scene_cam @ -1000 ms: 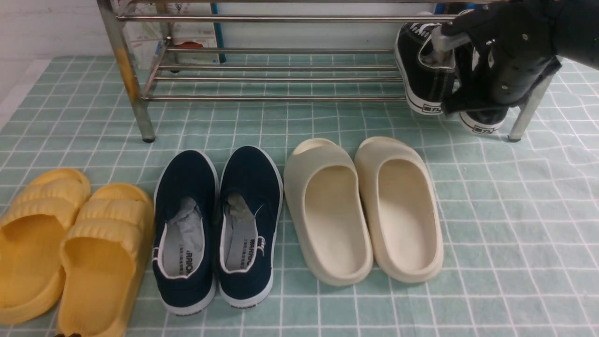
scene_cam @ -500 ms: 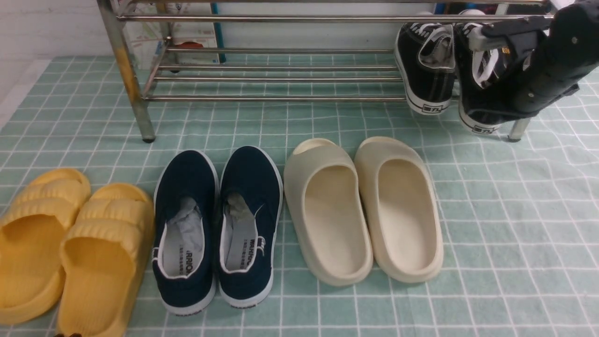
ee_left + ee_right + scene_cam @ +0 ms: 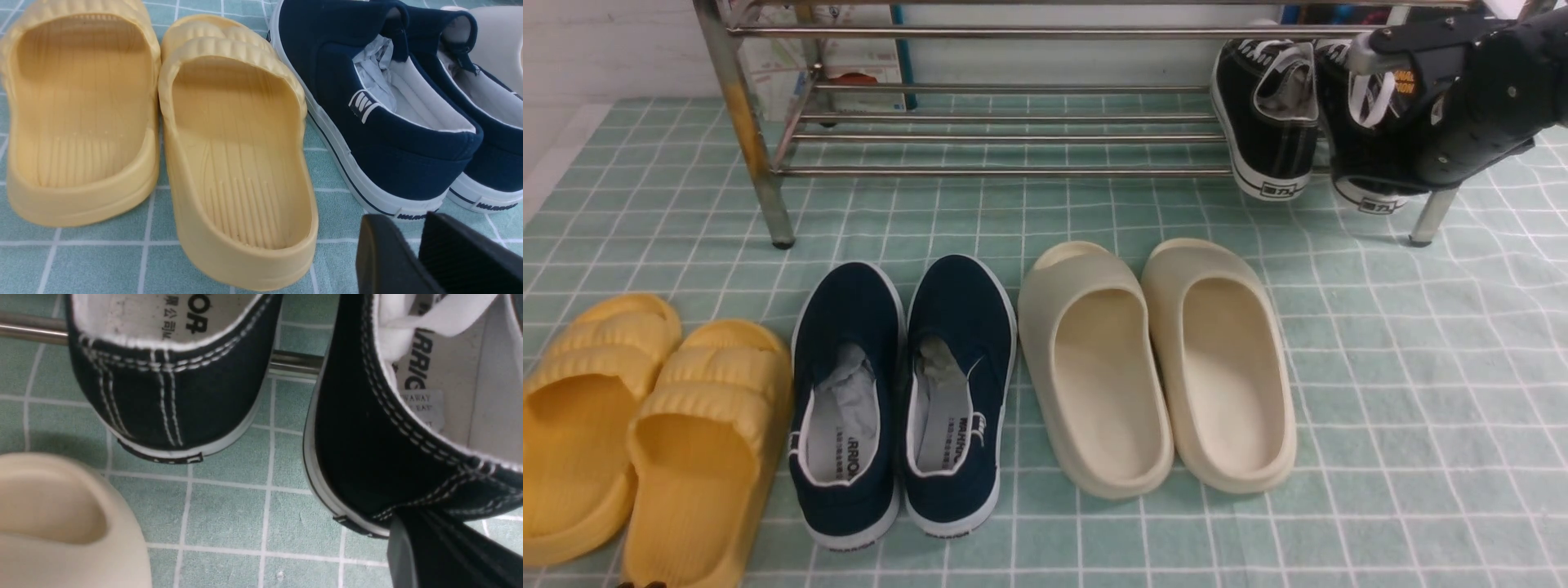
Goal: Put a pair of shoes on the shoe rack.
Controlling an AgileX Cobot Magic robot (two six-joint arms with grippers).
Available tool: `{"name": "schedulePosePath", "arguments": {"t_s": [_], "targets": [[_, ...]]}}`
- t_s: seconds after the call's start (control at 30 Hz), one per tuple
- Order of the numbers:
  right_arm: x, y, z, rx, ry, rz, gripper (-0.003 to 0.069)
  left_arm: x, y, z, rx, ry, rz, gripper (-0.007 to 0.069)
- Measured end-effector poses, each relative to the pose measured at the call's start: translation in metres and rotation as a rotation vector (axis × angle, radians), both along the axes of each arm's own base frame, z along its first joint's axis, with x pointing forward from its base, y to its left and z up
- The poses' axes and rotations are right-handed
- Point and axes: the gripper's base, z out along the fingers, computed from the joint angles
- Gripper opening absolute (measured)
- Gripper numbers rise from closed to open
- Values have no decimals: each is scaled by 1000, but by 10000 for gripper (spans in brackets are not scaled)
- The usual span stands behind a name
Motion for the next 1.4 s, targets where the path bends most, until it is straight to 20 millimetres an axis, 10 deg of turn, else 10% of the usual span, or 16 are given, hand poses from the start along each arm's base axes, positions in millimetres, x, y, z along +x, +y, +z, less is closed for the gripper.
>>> {"name": "schedulePosePath", "arguments": {"t_s": [0.23, 0.4, 0.57, 0.83, 1.13, 1.23, 1.4], "targets": [[-4, 0, 6, 38, 10, -29, 4, 0, 0, 0, 0, 0, 0, 166], [-31, 6, 46, 59, 6, 45, 6, 0, 0, 0, 0, 0, 0, 169], [-91, 21, 83, 49, -6, 185, 9, 0, 0, 0, 0, 0, 0, 171], [-247, -5, 105, 78, -249, 218, 11, 0, 0, 0, 0, 0, 0, 181], [-396, -37, 33, 178, -945, 204, 11, 0, 0, 0, 0, 0, 0, 186], [-397, -37, -1, 273, -905, 168, 11, 0, 0, 0, -2, -2, -1, 190], [-394, -37, -3, 328, -918, 146, 14, 0, 0, 0, -1, -5, -1, 197]]}}
